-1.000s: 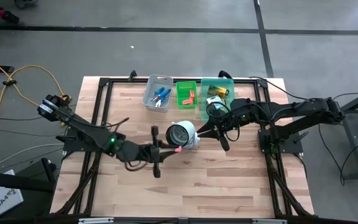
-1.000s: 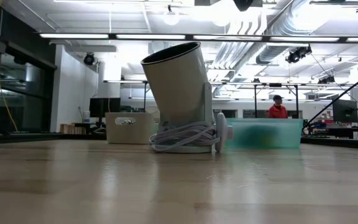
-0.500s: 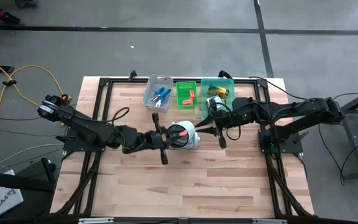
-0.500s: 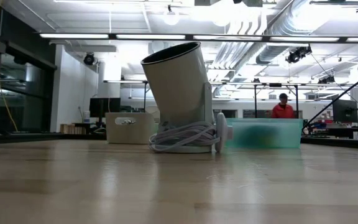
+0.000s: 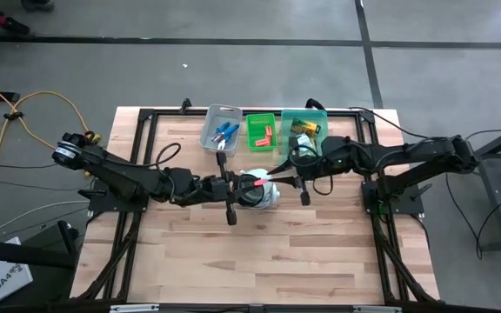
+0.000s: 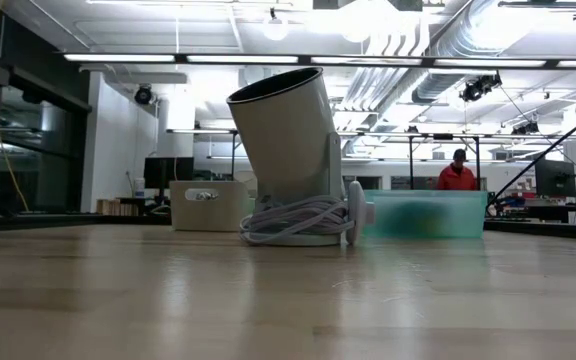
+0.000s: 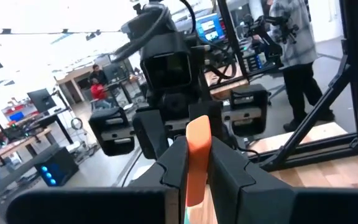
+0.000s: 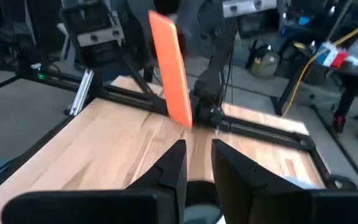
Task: Pick & Place School Supplies
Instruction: Put the orange eraser into the green bin
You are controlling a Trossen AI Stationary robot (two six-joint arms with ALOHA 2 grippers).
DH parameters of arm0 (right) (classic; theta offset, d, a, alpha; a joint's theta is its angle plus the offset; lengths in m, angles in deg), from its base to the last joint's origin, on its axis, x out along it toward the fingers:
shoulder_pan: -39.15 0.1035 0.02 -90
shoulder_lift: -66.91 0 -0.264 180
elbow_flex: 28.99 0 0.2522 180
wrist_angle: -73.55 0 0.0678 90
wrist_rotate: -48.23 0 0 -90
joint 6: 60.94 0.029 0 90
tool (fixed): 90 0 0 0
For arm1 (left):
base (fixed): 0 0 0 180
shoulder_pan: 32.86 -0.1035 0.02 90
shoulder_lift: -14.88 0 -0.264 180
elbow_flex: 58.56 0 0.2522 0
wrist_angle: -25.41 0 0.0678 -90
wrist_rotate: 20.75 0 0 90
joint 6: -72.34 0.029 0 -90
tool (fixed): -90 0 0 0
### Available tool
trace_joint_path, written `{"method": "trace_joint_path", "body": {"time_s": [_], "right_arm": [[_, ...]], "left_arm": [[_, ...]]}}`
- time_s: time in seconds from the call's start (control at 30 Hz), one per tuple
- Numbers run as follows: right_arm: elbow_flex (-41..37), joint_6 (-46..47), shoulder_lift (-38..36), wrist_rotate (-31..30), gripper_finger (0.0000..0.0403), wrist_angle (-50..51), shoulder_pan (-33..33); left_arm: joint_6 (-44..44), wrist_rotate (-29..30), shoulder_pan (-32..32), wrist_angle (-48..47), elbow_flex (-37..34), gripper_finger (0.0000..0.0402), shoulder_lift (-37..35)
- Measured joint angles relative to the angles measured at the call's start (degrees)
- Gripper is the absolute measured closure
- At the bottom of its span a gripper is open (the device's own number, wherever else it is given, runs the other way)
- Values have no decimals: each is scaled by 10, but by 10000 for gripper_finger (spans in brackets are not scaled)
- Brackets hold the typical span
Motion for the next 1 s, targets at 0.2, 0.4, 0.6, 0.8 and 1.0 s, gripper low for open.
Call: {"method": "trace_joint_path", "body": {"time_s": [0.2,0.4,0.6,0.8,1.0], "right_arm": [[0,-19,14,-4,339,-13,0],[0,-27,15,-3,339,-24,0],[0,-27,15,-2,327,-19,0],[0,-27,15,-4,281,-19,0],[0,-27,15,-4,256,-32,0]], "left_arm": [[2,-6,-5,-1,0,362,0],[4,-8,-5,-1,0,362,0],[5,-7,-5,-1,0,362,0],[5,-7,-5,-1,0,362,0],[5,-7,-7,-1,0,362,0]]}}
